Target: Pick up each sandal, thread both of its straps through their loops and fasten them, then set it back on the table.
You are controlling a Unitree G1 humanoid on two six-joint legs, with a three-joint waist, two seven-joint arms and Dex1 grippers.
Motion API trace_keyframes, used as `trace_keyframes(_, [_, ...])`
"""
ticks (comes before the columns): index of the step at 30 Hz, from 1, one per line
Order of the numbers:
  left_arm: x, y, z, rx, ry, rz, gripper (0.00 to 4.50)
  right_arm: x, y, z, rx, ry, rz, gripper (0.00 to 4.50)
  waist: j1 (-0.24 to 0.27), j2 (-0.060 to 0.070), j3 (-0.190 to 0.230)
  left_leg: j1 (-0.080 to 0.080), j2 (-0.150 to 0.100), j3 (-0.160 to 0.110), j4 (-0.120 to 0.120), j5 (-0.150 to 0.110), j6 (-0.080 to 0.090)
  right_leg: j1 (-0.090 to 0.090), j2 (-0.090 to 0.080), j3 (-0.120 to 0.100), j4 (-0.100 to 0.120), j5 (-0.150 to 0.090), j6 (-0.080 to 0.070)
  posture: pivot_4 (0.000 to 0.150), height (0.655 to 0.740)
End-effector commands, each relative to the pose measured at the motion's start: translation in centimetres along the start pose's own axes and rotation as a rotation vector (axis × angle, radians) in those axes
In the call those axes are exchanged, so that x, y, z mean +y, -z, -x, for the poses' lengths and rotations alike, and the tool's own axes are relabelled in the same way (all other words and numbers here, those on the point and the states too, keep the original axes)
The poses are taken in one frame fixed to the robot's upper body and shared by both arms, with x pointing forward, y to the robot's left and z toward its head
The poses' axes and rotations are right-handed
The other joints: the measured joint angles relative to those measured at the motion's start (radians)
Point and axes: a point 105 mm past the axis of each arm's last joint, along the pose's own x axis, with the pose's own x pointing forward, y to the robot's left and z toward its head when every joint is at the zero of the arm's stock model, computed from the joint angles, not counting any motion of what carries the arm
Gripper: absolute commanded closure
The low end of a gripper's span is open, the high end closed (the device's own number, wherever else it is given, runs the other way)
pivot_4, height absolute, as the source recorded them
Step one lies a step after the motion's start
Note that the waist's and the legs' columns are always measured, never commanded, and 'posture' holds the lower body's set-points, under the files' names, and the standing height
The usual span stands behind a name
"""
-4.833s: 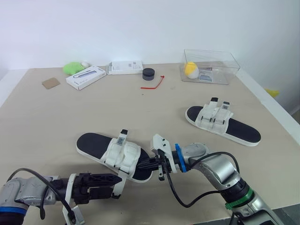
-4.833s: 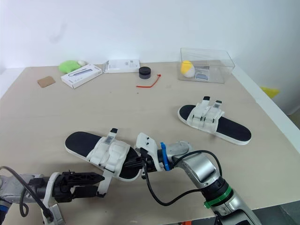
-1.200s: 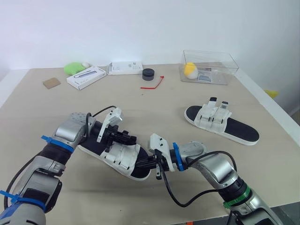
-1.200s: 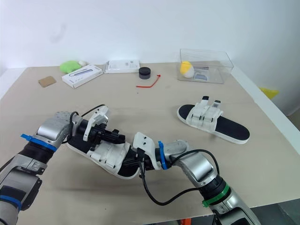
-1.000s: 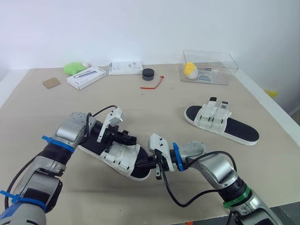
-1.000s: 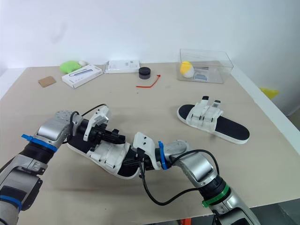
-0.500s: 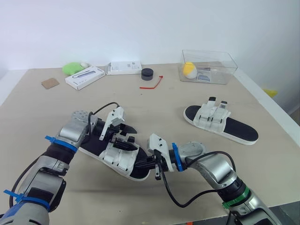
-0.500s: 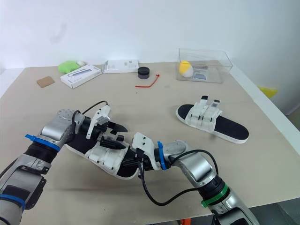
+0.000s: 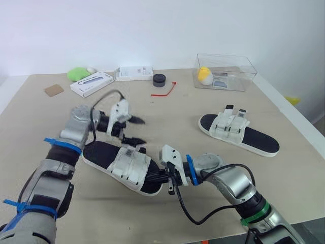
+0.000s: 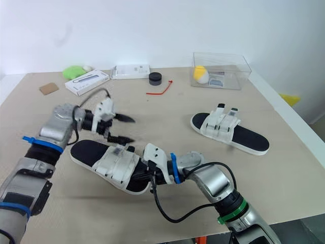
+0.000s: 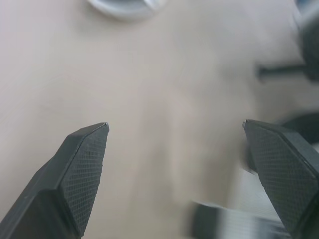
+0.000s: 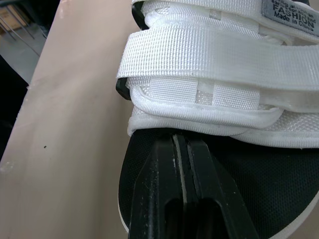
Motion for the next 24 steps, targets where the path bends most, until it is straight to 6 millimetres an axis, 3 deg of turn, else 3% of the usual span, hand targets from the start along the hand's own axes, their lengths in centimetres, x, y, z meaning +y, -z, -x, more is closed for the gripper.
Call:
trace_keyframes(1, [1.2, -2.4, 3.0, -0.085, -0.101, -0.114, 0.04, -1.4, -0.3, 2.0, -0.049, 0.064, -0.06, 4.5, 0.0, 0.0, 0.0, 0.0, 0.0, 0.0, 0.0, 0.0, 0.0, 0.0, 0.0, 0.0, 0.0, 0.0, 0.0, 0.15, 0.74])
trace_keyframes(6, [1.0, -3.7, 5.2, -0.112, -0.18, -0.343, 0.04, -1.8, -2.2, 4.1, -0.155, 0.067, -0.098, 4.5, 0.007, 0.0, 0.0, -0.003, 0.0, 0.001, 0.0, 0.0, 0.0, -0.001, -0.002, -0.001, -0.001, 0.0, 0.001, 0.15, 0.74])
trace_keyframes(12, [-3.2, 0.9, 6.9, 0.058, -0.079, -0.731, 0.04, -2.2, -5.9, 8.6, -0.328, 0.087, -0.108, 4.5, 0.006, 0.001, 0.001, -0.002, 0.001, 0.002, -0.001, -0.001, 0.001, -0.001, -0.001, 0.001, -0.001, 0.0, -0.001, 0.15, 0.74])
trace_keyframes(13, [-3.6, 1.3, 7.1, 0.062, -0.071, -0.769, 0.0, -2.3, -6.3, 9.0, -0.334, 0.096, -0.102, 3.86, 0.007, 0.001, 0.001, -0.002, 0.001, 0.002, -0.001, -0.001, 0.001, -0.001, -0.002, 0.0, -0.001, 0.0, -0.001, 0.15, 0.74])
trace_keyframes(14, [-4.1, 1.8, 7.3, 0.069, -0.057, -0.807, 0.0, -2.5, -6.6, 9.5, -0.338, 0.112, -0.09, 3.63, 0.01, 0.001, 0.001, -0.002, 0.001, 0.002, -0.001, -0.001, 0.001, -0.001, -0.002, 0.0, -0.001, 0.0, -0.001, 0.15, 0.74])
trace_keyframes(18, [-5.2, 2.5, 7.8, 0.072, -0.025, -0.92, 0.0, -2.7, -7.8, 10.3, -0.28, 0.18, 0.048, 1.83, 0.015, 0.001, 0.001, -0.003, 0.001, 0.002, 0.0, -0.001, 0.001, -0.001, -0.002, -0.001, -0.001, 0.0, 0.0, 0.15, 0.74])
trace_keyframes(21, [-5.6, 2.8, 7.8, 0.078, 0.006, -0.974, 0.0, -2.7, -8.7, 10.4, -0.258, 0.214, 0.128, 0.13, 0.015, 0.001, 0.001, -0.003, 0.001, 0.003, 0.0, -0.001, 0.001, -0.001, -0.003, -0.001, -0.001, 0.0, 0.001, 0.15, 0.74])
trace_keyframes(24, [-5.5, 2.6, 7.7, 0.052, -0.017, -0.956, 0.0, -2.8, -9.3, 10.6, -0.267, 0.238, 0.158, 0.05, 0.015, 0.001, 0.002, -0.003, 0.001, 0.003, 0.0, -0.001, 0.001, -0.001, -0.003, 0.0, -0.001, 0.0, 0.001, 0.15, 0.74])
